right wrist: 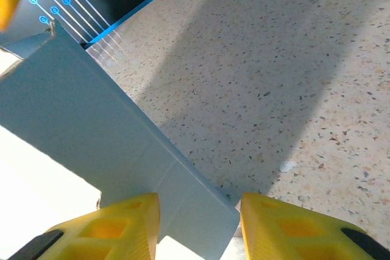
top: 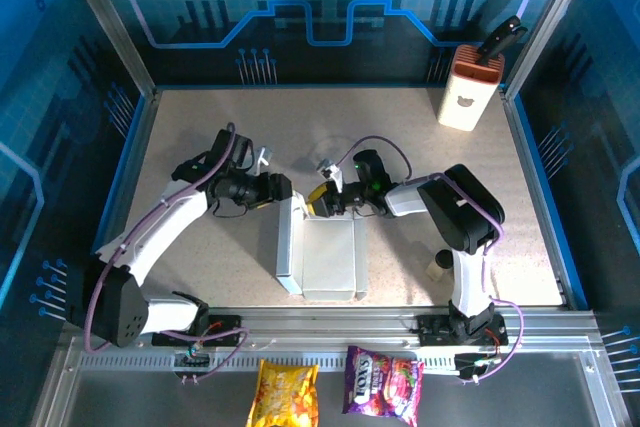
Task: Fold the paper box
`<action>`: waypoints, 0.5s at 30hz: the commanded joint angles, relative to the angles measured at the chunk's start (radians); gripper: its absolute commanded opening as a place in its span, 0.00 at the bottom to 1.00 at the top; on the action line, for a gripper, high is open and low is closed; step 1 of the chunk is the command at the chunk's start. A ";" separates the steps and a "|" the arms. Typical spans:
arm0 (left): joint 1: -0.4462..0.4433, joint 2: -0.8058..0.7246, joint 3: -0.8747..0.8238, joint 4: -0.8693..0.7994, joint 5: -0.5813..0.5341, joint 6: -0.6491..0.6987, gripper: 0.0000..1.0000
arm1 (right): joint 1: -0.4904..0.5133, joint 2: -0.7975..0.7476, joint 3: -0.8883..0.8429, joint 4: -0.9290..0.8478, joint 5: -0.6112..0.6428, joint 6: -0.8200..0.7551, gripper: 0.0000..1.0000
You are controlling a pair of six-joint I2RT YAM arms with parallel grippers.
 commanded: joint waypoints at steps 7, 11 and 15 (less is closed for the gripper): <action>-0.008 0.035 -0.054 -0.031 0.002 0.023 0.33 | 0.036 0.014 0.042 -0.003 -0.042 -0.037 0.41; -0.009 0.047 -0.064 -0.033 -0.016 0.032 0.30 | 0.045 0.020 0.056 -0.011 -0.048 -0.044 0.41; -0.010 0.046 -0.067 -0.034 -0.030 0.034 0.29 | 0.059 0.028 0.072 -0.019 -0.057 -0.051 0.41</action>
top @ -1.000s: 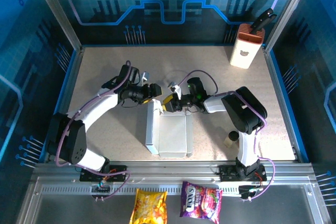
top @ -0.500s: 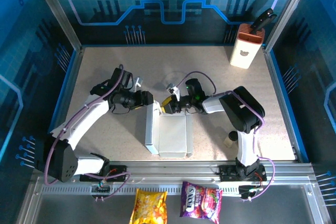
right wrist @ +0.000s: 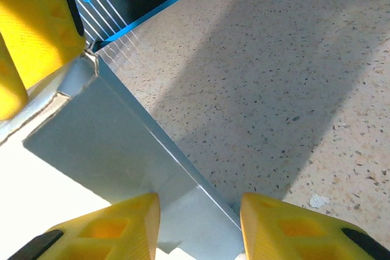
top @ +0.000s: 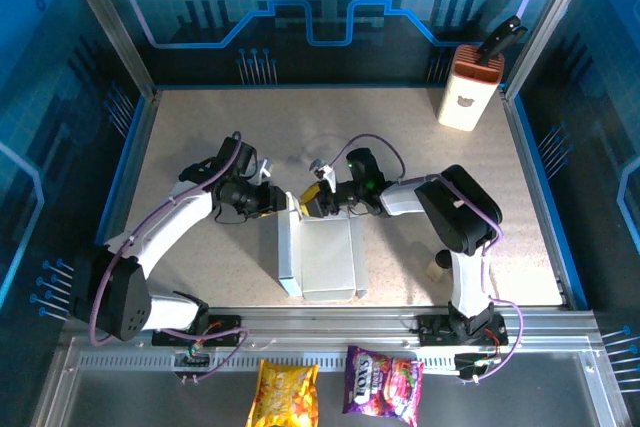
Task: Fold the paper box
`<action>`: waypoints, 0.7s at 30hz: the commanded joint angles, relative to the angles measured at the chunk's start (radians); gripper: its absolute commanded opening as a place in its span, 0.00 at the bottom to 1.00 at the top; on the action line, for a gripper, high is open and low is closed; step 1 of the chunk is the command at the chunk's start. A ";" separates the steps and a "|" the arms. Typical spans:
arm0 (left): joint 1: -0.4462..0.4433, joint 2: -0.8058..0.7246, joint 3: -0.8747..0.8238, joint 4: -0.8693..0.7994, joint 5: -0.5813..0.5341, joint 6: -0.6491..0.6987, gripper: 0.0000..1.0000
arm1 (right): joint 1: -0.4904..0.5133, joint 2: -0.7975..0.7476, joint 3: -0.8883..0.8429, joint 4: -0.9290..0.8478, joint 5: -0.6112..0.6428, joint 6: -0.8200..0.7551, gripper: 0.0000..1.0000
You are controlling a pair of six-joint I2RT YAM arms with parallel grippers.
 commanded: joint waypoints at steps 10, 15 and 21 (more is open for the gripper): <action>-0.007 0.006 -0.026 -0.027 -0.038 0.026 0.29 | 0.056 0.059 0.078 -0.025 -0.035 -0.038 0.41; -0.007 0.002 -0.026 -0.027 -0.030 0.026 0.29 | 0.071 0.078 0.100 -0.019 -0.049 -0.039 0.41; -0.006 -0.017 -0.032 -0.020 -0.036 0.022 0.29 | 0.078 0.085 0.105 -0.010 -0.056 -0.046 0.38</action>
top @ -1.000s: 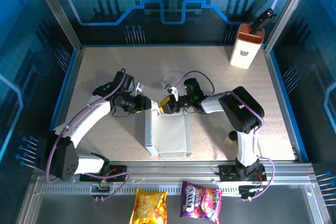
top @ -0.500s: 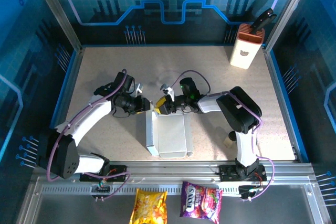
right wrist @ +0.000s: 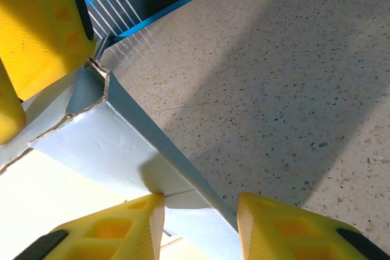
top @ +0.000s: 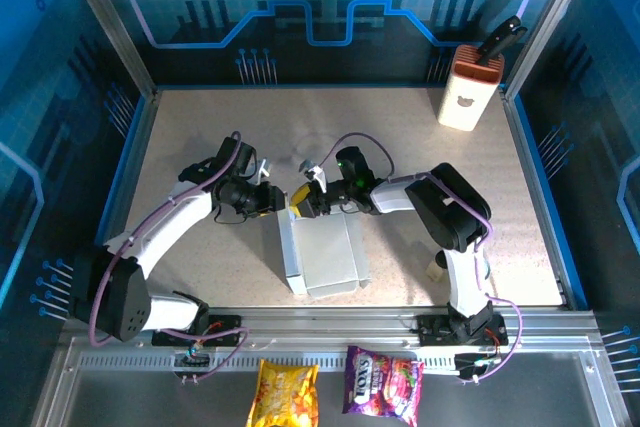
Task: Fold the paper box
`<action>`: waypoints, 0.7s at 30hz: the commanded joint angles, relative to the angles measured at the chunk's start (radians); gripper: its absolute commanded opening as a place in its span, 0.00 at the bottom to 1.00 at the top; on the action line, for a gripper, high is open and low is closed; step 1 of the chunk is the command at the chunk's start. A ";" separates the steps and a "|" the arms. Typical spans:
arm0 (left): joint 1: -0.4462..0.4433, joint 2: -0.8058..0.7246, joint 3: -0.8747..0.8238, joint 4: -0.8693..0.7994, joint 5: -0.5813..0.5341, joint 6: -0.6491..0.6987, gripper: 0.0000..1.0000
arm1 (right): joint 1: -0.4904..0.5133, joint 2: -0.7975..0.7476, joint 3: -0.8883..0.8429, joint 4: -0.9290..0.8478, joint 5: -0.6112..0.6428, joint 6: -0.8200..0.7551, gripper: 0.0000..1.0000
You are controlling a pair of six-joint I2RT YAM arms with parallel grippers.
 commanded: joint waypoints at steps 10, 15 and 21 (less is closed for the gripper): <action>0.046 -0.092 -0.110 0.079 0.025 -0.051 0.44 | 0.043 0.035 0.035 0.004 -0.010 -0.019 0.37; 0.082 -0.113 -0.165 0.145 0.070 -0.089 0.51 | 0.048 0.043 0.049 0.002 -0.013 -0.017 0.37; 0.118 -0.139 -0.226 0.228 0.113 -0.135 0.57 | 0.056 0.048 0.061 -0.004 -0.011 -0.016 0.37</action>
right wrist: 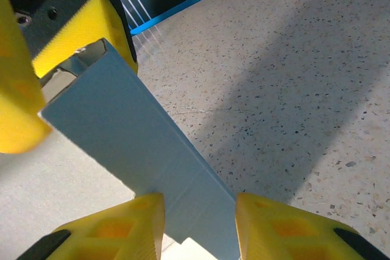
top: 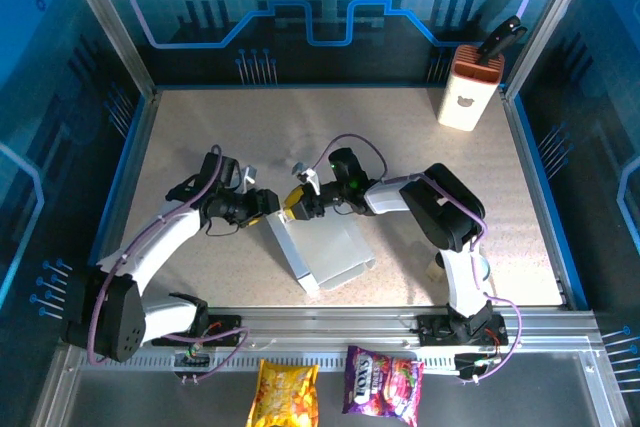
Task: Fold the paper box
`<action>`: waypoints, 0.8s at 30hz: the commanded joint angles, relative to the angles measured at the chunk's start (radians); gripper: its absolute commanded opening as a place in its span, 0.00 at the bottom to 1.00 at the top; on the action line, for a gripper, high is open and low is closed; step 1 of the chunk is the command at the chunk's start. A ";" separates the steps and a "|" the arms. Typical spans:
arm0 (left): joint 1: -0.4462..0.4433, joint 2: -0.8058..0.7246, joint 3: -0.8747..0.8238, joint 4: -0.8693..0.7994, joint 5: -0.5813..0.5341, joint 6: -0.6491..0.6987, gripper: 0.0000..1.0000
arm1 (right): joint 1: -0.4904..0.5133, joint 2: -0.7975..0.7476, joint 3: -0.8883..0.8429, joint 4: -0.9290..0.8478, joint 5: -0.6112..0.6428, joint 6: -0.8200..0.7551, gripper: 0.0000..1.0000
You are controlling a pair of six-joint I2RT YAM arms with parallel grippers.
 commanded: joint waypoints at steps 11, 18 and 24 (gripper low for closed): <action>0.062 -0.073 -0.130 0.211 0.121 -0.084 0.44 | 0.045 0.023 0.051 -0.046 0.002 -0.031 0.37; 0.067 -0.015 -0.138 0.293 0.259 -0.032 0.41 | 0.046 -0.016 0.032 -0.078 0.018 -0.052 0.37; 0.068 0.066 -0.080 0.270 0.345 0.057 0.41 | 0.036 -0.055 0.008 -0.131 0.038 -0.080 0.37</action>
